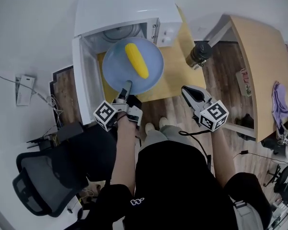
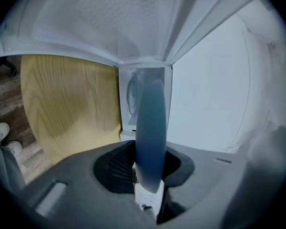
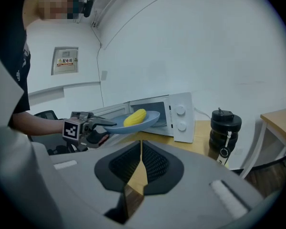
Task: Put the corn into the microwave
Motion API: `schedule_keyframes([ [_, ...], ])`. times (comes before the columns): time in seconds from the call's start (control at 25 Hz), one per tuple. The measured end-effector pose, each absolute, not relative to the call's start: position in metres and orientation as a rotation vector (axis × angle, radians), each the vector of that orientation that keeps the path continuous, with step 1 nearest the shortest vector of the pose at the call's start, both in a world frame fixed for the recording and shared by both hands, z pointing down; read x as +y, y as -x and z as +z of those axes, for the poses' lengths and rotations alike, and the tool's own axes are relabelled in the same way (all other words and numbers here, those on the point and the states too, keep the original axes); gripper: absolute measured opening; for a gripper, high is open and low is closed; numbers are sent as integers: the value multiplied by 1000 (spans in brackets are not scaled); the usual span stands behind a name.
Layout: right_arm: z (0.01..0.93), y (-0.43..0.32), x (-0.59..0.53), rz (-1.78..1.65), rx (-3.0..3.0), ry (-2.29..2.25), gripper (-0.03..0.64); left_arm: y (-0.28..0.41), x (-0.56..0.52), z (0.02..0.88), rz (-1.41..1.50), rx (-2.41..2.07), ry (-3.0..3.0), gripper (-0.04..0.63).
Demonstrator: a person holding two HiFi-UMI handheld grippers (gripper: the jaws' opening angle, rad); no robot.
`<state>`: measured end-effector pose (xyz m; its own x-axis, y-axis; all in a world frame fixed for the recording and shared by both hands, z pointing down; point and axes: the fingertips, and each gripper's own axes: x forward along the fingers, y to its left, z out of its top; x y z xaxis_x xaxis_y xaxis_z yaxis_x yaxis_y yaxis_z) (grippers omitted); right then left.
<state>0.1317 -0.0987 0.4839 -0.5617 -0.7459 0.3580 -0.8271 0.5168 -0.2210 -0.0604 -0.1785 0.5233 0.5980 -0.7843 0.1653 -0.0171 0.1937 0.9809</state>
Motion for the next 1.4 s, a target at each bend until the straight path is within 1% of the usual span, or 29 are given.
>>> schedule_keyframes([
  [0.16,492,-135,-91,582,-2506,-1342,18,55,-210,539,-656,-805,-1251,101],
  [0.64,528,-145,-75,714,-2418,-1310,18,72,-288,591,-649,-933,-1254,103],
  [1.08,549,-127,-69,789,-2405,-1239,18,73,-360,613,-669,-964,-1235,103],
  [1.4,548,-112,-78,808,-2439,-1218,18,68,-410,620,-646,-972,-1270,101],
])
